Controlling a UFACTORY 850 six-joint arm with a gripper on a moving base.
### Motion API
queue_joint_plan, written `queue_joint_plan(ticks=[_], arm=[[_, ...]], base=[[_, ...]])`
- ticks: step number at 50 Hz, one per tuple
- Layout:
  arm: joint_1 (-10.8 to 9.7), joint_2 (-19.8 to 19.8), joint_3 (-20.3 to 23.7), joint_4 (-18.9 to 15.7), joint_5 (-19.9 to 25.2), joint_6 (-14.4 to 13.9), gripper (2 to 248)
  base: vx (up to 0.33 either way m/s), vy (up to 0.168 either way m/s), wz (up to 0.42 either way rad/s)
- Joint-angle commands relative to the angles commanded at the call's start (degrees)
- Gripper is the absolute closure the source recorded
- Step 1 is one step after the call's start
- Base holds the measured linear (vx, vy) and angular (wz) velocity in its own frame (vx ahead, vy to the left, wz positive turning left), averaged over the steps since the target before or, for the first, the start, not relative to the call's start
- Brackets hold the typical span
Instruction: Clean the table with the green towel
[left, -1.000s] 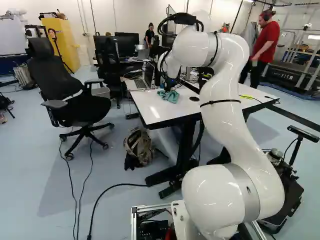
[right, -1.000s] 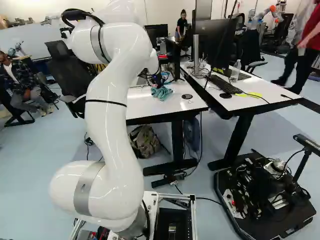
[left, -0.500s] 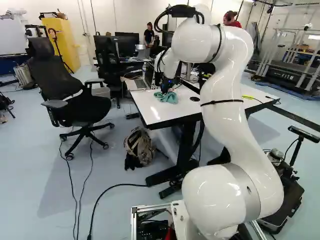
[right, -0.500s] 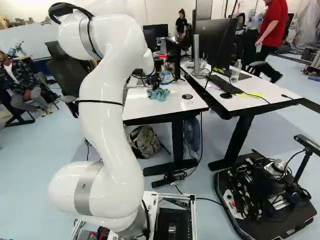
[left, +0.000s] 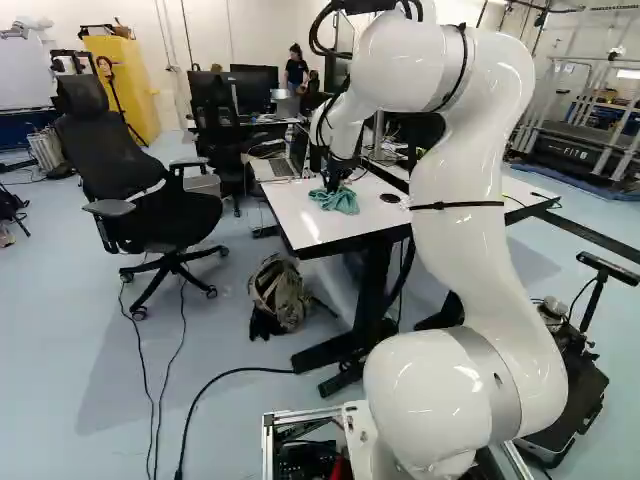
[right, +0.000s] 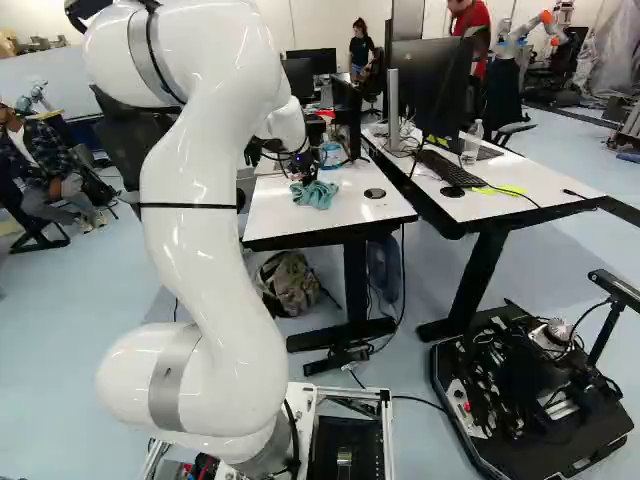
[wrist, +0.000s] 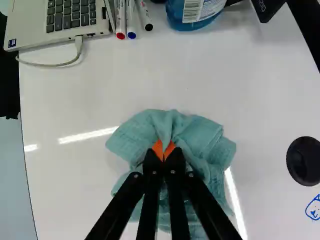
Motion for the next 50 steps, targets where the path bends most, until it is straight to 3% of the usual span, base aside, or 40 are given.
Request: queue_joint_plan(ticks=[16,32,50], arm=[[-0.07,3.33,4.57,0.00,0.00,0.00,228],[-0.11,4.18,5.09,0.00,0.00,0.00,228],[-0.39,7.71,6.93,0.00,0.00,0.00,228]], base=[[0.000,0.000,0.000],[0.000,0.000,0.000],[0.000,0.000,0.000]])
